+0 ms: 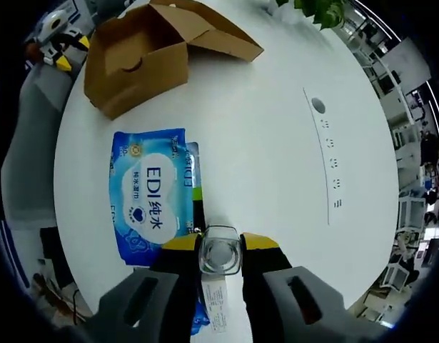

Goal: Operate the shoe box by opening the lid, removing the specified soft item, and placing it in the target area until the item is outside and the box remains undamaged.

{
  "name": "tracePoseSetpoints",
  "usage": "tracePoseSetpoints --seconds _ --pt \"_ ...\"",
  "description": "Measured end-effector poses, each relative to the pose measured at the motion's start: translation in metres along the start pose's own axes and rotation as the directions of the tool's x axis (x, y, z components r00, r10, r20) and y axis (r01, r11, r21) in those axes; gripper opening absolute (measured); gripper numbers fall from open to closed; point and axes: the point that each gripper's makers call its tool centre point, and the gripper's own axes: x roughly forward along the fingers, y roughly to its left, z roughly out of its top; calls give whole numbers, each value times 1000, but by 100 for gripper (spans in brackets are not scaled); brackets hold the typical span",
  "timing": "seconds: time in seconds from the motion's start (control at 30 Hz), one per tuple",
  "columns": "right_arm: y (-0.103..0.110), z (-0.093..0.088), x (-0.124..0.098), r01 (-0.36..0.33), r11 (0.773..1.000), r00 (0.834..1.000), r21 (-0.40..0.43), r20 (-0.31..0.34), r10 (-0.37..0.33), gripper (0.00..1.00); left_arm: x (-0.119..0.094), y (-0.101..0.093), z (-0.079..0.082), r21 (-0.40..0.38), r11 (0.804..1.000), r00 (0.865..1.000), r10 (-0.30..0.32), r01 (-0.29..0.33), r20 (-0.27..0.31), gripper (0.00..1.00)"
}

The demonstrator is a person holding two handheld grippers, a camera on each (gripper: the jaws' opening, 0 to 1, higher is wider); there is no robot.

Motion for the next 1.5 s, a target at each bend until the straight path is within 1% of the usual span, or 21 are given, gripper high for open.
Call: tracePoseSetpoints --seconds 0.53,0.73,0.97,1.1,1.23,1.3,1.37,1.4,1.5 --pt "-12 -6 -8 34 999 999 -1 -5 -34 19 1 -2 0 8 1000 1000 -8 8 3 33" --pt "-11 -3 -16 48 999 999 -5 -8 -49 20 -1 -2 2 11 1000 1000 -8 8 12 33" --pt "-14 -4 -32 100 995 995 9 -4 -100 22 -2 -5 5 26 1000 1000 -17 16 25 33" --pt "-16 -5 -46 147 989 989 29 4 -147 23 -2 -7 6 32 999 999 -22 21 33 33" --pt "-15 -4 -59 175 983 984 49 14 -176 25 -2 -8 7 38 999 999 -29 27 38 33" --pt "-15 -5 -66 201 978 979 56 15 -202 24 -2 -8 8 43 999 999 -33 31 41 33" --pt "-14 -5 -74 231 970 972 77 26 -233 24 -3 -9 8 47 998 998 -36 34 43 33" --pt "-14 -4 -78 247 963 967 105 39 -252 24 -3 -10 8 49 998 998 -39 37 45 33" --pt "-4 -1 -86 255 952 959 169 82 -272 24 -3 -11 8 52 998 998 -43 40 50 33"
